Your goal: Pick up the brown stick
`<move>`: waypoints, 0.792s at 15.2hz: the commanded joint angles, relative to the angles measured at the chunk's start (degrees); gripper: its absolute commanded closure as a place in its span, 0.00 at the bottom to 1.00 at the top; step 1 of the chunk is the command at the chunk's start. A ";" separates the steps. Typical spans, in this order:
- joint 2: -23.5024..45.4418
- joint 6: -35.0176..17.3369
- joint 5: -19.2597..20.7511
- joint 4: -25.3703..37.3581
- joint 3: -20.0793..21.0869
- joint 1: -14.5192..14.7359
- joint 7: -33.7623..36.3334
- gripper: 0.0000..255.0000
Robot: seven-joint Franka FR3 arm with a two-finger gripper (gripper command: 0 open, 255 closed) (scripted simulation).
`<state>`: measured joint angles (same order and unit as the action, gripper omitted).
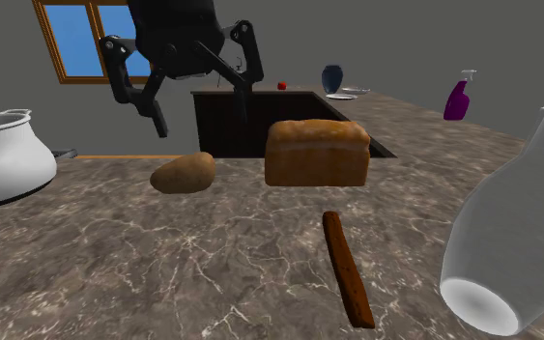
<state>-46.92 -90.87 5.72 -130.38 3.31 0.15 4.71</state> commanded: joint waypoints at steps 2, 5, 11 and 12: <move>-0.49 -0.76 0.26 -1.44 -1.12 -0.46 -0.39 0.00; -1.71 -3.04 1.17 -5.55 -4.49 -1.98 -1.57 0.00; -2.95 -7.78 3.58 -12.83 -11.46 -5.62 -4.08 0.00; -2.97 -8.61 4.04 -13.91 -12.66 -6.30 -4.52 0.00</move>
<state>-49.88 -98.81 9.24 -143.40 -8.03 -5.43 0.79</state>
